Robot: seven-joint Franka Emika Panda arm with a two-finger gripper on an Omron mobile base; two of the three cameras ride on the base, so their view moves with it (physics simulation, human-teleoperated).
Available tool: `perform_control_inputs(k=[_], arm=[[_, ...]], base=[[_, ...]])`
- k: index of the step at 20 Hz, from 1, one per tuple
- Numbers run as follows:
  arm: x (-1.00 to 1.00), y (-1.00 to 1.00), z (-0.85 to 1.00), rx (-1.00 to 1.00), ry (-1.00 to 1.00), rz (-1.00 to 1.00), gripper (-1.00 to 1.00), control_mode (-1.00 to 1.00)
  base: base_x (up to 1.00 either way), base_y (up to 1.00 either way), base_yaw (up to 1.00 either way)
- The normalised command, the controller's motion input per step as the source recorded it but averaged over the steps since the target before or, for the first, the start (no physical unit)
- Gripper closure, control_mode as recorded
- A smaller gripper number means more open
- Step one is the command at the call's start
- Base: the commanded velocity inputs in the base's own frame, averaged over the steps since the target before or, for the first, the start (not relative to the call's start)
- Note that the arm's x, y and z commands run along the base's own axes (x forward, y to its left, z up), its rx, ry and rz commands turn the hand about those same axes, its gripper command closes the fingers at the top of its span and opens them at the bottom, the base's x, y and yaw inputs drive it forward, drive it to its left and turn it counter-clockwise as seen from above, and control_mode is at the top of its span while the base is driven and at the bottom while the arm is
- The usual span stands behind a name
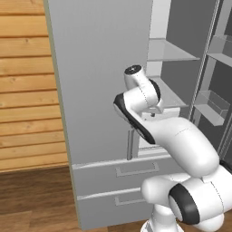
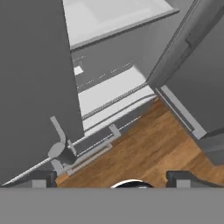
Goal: Take the strawberry from the fridge and place it on top of the pancake, located on the dining counter.
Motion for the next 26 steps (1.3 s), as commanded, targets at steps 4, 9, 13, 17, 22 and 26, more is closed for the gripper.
perform_control_inputs(k=[4,9,13,17,22,26], arm=[[0.31,0.07,-0.07,0.01,0.0,0.41,-1.0,-1.0],[0.32,0.3,-0.25,0.01,0.19,0.19,-1.0,-1.0],[0.14,0.18,-0.28,0.05,0.21,0.0,-1.0,-1.0],[0.26,0.09,-0.29,0.03,0.16,0.0,-1.0,-1.0],[0.27,-0.01,-0.43,0.1,-0.02,0.05,-1.0,-1.0],[0.25,-0.13,-0.51,0.08,-0.08,0.11,-1.0,-1.0]], base=[[0.0,0.0,0.0],[0.0,0.0,0.0],[0.0,0.0,0.0],[0.0,0.0,0.0],[0.0,0.0,0.0],[0.0,0.0,0.0]])
